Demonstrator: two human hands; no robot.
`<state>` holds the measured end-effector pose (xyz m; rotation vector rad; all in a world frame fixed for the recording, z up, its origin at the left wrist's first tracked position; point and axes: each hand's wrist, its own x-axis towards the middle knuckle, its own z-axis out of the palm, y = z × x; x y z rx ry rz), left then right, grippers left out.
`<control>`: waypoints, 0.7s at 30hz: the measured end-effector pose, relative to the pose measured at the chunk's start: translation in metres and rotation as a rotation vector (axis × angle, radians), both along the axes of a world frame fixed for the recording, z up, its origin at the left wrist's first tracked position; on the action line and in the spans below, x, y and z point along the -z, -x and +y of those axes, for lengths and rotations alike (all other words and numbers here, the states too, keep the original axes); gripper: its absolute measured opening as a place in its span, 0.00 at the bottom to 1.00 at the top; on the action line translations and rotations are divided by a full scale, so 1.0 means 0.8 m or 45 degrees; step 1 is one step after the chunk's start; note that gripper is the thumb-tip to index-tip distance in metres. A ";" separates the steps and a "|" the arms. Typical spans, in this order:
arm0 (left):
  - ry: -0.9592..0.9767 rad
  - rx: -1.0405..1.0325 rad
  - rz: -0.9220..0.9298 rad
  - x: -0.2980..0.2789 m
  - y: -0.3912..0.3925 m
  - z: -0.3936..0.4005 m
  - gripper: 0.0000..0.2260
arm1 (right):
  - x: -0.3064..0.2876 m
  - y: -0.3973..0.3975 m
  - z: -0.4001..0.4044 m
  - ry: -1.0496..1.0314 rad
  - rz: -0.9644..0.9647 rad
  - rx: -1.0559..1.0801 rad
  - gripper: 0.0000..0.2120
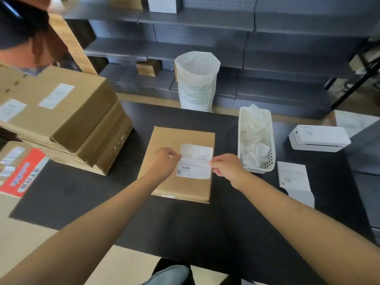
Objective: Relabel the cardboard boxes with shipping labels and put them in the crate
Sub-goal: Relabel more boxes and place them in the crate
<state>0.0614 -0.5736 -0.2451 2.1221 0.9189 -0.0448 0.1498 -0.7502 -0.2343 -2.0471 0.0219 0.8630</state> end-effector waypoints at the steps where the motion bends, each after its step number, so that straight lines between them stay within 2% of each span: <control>1: -0.030 0.023 0.015 0.003 0.002 0.018 0.07 | 0.003 0.002 0.017 0.023 -0.031 -0.022 0.02; 4: -0.107 0.084 0.111 0.009 0.006 0.055 0.10 | 0.016 0.008 0.058 0.104 -0.109 -0.013 0.08; 6: -0.189 0.118 0.161 0.015 0.004 0.067 0.12 | 0.023 0.012 0.074 0.146 -0.133 0.038 0.04; 9: -0.297 0.170 0.208 0.024 -0.006 0.077 0.13 | 0.033 0.011 0.085 0.207 -0.128 0.062 0.14; 11: -0.323 0.190 0.218 0.029 -0.012 0.081 0.13 | 0.038 0.007 0.088 0.216 -0.131 0.096 0.17; 21: -0.407 0.197 0.193 0.050 -0.020 0.092 0.12 | 0.053 -0.005 0.104 0.266 -0.153 0.089 0.15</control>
